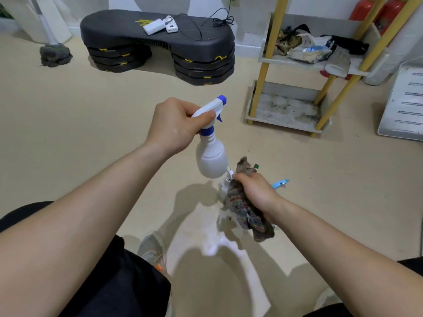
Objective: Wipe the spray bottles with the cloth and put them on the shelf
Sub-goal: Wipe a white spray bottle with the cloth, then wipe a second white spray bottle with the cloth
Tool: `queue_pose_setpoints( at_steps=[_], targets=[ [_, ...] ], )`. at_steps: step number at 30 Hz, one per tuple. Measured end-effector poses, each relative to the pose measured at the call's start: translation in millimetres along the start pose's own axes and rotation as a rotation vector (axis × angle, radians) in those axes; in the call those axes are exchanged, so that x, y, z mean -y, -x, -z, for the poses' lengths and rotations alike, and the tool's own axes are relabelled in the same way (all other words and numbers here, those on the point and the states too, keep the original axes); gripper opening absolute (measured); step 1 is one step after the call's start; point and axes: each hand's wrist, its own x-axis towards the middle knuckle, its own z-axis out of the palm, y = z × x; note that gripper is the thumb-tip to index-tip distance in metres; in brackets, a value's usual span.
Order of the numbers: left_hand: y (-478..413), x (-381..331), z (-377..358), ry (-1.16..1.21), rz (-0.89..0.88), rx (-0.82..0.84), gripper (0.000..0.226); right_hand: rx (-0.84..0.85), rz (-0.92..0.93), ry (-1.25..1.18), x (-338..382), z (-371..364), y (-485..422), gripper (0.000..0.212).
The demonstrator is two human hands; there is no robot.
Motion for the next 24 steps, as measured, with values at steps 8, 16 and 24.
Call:
queue_pose_setpoints(
  at_steps=[8,16,24],
  targets=[
    [0.3,115.7,-16.7,-0.119,0.26,-0.005,0.019,0.152,-0.073,0.166,-27.1,-85.4,-28.3,0.017],
    [-16.5,202.6,-65.4,-0.063,0.42,-0.064,0.019,0.193,-0.22,0.12,-81.5,-137.0,-69.6,0.018],
    [-8.2,248.9,-96.7,-0.088,0.432,0.033,0.024,0.207,-0.276,0.065,-107.8,-139.5,-91.6,0.024]
  ],
)
